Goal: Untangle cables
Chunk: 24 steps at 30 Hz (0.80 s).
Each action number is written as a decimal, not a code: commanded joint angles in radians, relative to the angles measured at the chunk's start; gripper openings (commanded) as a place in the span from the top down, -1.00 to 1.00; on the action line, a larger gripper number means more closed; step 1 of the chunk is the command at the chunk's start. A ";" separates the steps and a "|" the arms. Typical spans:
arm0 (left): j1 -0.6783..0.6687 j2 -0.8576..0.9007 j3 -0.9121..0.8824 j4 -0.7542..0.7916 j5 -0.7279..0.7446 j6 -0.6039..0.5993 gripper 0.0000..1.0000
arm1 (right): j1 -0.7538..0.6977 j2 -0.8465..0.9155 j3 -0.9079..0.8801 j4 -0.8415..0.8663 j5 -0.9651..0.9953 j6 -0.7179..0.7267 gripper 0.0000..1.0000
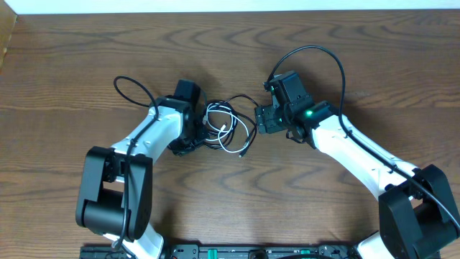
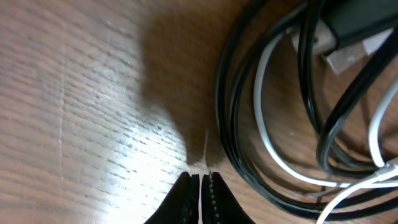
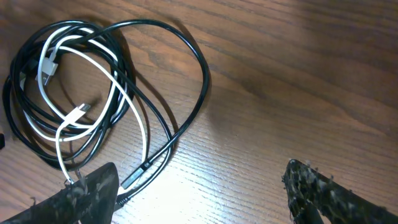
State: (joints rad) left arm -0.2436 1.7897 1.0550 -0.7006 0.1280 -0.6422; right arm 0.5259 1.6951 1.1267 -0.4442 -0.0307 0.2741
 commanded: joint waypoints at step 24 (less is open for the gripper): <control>-0.023 0.013 -0.019 0.032 -0.128 0.008 0.63 | 0.000 0.007 0.004 0.002 -0.006 0.002 -0.65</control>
State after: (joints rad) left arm -0.2653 1.7897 1.0534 -0.6651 0.0086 -0.6308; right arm 0.5259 1.6951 1.1267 -0.4442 -0.0311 0.2745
